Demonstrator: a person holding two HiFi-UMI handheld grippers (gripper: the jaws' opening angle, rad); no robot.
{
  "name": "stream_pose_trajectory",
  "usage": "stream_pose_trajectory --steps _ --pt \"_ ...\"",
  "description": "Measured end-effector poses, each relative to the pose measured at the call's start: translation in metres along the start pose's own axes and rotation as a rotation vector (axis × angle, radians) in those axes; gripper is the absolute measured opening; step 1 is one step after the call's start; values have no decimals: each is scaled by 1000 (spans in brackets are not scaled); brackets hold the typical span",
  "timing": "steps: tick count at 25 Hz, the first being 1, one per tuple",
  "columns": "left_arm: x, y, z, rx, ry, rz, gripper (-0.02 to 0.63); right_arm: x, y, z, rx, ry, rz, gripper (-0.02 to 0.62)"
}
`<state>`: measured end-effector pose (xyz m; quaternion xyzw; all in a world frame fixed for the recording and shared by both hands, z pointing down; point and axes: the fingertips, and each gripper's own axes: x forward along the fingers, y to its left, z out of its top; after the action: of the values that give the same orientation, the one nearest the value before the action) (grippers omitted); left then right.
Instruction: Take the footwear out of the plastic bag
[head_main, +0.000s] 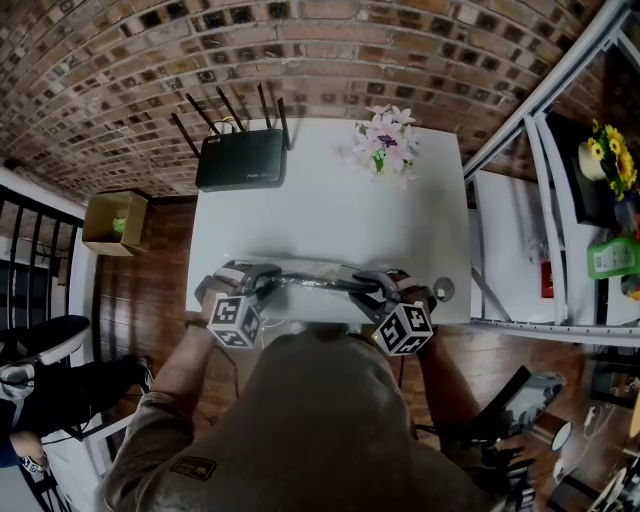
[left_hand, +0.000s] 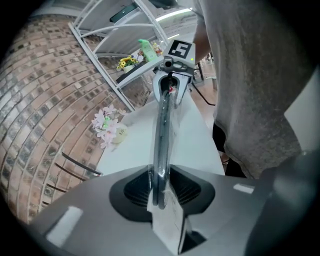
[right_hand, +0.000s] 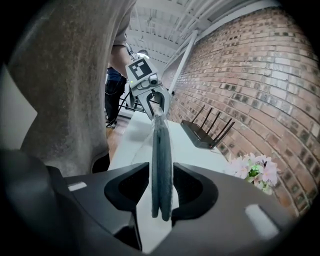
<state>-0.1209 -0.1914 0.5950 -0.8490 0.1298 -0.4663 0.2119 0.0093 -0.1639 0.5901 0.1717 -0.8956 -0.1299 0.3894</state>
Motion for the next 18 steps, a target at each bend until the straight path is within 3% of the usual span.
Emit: stream_pose_trajectory --steps 5,9,18 --pt "7 -9 15 29 -25 -25 98 17 9 4 -51 43 34 179" --pt "9 -12 17 31 -29 -33 97 22 8 4 -82 75 29 141" --pt "7 -13 3 24 -13 -36 94 22 4 -18 -44 141 30 169"
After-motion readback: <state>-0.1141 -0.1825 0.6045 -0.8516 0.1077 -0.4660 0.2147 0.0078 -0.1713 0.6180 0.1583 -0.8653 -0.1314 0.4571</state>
